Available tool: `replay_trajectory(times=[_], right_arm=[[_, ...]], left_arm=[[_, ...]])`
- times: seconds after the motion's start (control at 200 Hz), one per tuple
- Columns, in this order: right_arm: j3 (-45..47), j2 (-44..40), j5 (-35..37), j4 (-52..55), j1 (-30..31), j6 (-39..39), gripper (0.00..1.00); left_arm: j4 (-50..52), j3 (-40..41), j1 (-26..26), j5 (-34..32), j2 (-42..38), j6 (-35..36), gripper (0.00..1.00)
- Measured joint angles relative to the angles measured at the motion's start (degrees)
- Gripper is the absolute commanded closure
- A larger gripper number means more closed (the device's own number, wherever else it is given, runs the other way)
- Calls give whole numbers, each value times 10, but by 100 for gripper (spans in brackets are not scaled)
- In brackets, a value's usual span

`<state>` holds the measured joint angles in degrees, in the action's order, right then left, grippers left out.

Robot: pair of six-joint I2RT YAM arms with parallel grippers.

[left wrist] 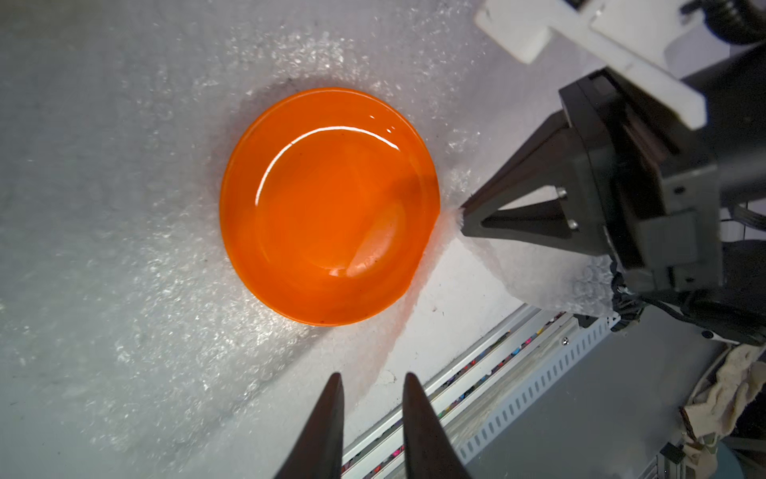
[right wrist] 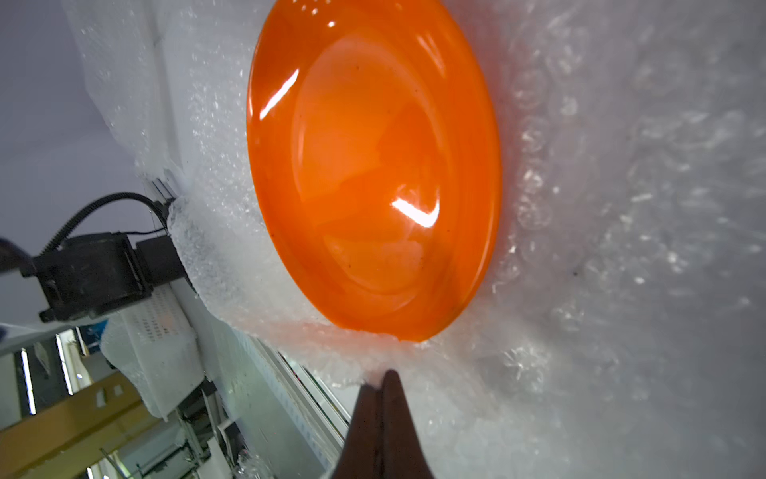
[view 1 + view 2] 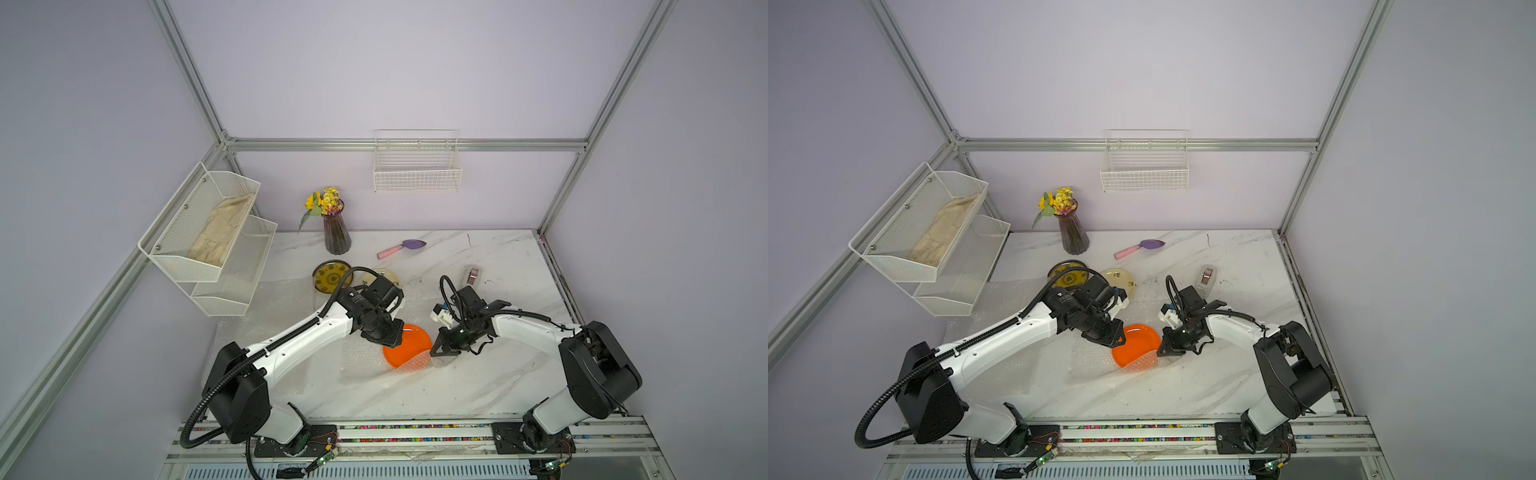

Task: Wrap dinner plates in bubble wrap
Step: Wrap the plate in the bubble wrap.

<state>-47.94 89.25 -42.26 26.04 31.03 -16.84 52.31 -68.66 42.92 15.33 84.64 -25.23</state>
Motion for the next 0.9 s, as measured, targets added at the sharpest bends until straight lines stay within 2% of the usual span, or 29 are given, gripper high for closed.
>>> replay_trajectory(times=[0.17,0.365,0.66,0.9], right_arm=[[44,-21,-7,-62,-6,-124,100],[54,-24,0,-91,-11,-221,100],[116,-67,27,-150,-12,-380,100],[135,-72,40,-187,-12,-449,100]], left_arm=[[-10,-8,38,37,30,15,77],[-25,-27,80,59,79,34,79],[-40,-27,82,50,126,43,81],[-55,-27,82,26,178,51,82]])
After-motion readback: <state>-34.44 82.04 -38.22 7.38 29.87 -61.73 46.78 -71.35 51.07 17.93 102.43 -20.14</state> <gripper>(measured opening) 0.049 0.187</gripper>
